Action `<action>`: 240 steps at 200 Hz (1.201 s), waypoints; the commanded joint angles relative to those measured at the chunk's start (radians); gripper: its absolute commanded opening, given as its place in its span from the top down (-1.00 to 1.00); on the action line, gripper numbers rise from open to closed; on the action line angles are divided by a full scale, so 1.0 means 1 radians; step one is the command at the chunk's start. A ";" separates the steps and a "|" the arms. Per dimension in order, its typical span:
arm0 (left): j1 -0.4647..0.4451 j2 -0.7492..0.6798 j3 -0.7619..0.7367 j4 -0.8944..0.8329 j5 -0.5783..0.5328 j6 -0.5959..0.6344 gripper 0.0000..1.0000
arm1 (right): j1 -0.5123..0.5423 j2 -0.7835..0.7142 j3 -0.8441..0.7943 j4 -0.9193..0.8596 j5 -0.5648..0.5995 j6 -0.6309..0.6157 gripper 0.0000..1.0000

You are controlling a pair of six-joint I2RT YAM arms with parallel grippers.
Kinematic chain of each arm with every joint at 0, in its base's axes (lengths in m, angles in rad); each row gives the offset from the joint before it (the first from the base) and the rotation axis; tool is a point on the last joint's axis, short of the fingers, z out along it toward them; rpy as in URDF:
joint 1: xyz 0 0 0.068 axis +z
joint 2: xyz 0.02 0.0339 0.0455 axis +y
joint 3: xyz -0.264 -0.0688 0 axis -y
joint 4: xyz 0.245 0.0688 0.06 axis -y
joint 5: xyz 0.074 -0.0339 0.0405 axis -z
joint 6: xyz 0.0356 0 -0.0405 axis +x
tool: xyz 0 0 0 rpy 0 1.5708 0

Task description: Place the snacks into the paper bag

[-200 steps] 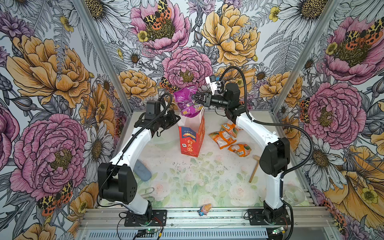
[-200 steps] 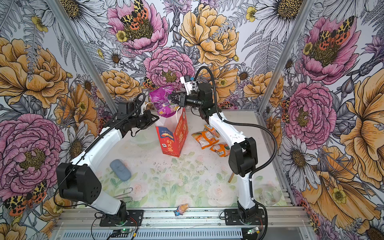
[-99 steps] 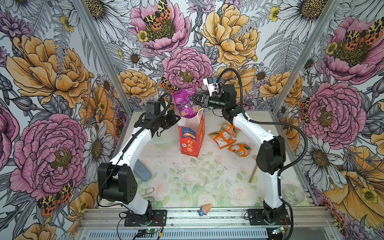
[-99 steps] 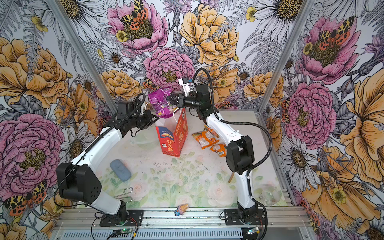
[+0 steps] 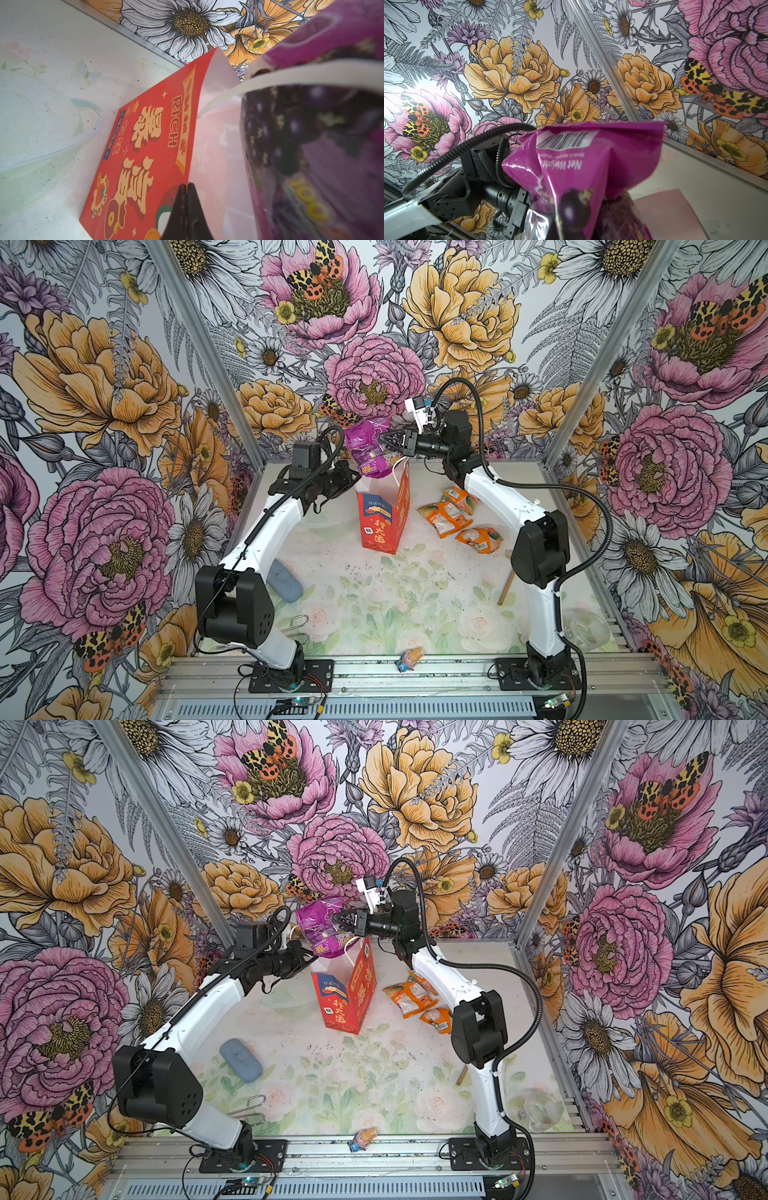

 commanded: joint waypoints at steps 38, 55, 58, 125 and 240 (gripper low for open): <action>-0.004 -0.017 -0.012 0.017 -0.002 -0.001 1.00 | -0.018 0.021 -0.013 0.274 -0.097 0.072 1.00; -0.004 -0.020 -0.013 0.016 -0.002 -0.001 1.00 | -0.027 0.030 -0.017 0.320 -0.099 0.094 1.00; -0.005 -0.020 -0.013 0.016 -0.002 -0.002 1.00 | -0.027 0.032 -0.016 0.328 -0.101 0.098 1.00; -0.005 -0.014 -0.011 0.016 -0.003 -0.003 1.00 | -0.033 0.063 -0.016 0.445 -0.080 0.169 1.00; -0.002 -0.025 -0.021 0.016 -0.007 -0.001 1.00 | -0.069 0.044 -0.108 0.444 -0.125 0.130 1.00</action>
